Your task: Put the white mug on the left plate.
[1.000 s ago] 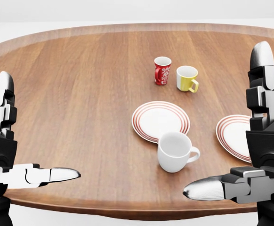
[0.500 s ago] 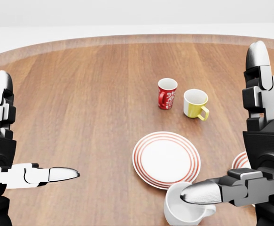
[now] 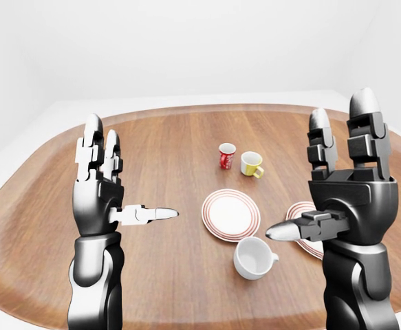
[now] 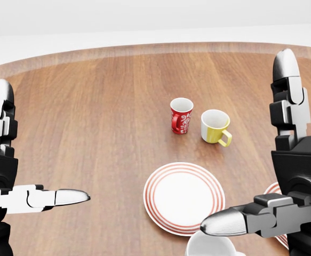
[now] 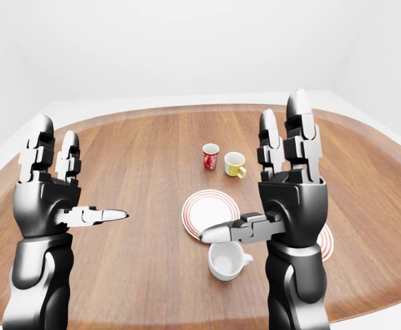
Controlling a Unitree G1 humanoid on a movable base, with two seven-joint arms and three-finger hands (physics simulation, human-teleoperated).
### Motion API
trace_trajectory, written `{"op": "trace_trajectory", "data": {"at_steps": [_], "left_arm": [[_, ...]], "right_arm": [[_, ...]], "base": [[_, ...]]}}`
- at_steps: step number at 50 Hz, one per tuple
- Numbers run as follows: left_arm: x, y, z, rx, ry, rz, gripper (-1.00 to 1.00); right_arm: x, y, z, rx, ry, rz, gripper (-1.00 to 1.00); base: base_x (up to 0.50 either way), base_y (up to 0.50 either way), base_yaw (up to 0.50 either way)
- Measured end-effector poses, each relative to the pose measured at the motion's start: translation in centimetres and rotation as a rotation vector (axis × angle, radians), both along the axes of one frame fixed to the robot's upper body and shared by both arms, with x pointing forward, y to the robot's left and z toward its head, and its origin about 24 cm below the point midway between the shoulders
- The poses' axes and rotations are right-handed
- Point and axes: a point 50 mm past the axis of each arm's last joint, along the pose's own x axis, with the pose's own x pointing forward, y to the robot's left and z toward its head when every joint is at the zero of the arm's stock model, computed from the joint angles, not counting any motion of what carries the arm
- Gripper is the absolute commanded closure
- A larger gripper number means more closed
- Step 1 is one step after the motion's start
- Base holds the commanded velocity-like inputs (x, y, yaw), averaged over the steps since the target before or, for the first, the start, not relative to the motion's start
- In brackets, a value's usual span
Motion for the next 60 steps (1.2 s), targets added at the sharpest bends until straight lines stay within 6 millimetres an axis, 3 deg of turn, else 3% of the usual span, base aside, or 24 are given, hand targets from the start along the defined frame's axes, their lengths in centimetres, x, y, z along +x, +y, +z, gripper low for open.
{"op": "trace_trajectory", "data": {"at_steps": [16, 31, 42, 60], "left_arm": [[0.0, 0.1, -0.1, 0.000, 0.003, 0.002, -1.00], [-0.1, 0.0, -0.1, 0.002, 0.005, 0.002, -1.00], [-0.2, 0.0, -0.1, 0.005, 0.006, 0.003, -1.00], [-0.2, 0.1, -0.1, 0.005, 0.005, 0.005, -1.00]], "right_arm": [[-0.2, 1.2, -0.4, -0.079, 0.024, -0.022, -1.00], [-1.9, 3.1, -1.8, -0.241, 0.092, -0.009, -1.00], [-3.0, 2.8, -4.8, -0.343, 0.263, -0.006, -1.00], [-4.0, 2.6, -5.4, -0.493, 0.312, -0.017, -1.00]], "base": [[0.16, -0.01, 0.00], [0.00, 0.00, 0.00], [0.00, 0.00, 0.00], [0.00, 0.00, 0.00]]}}
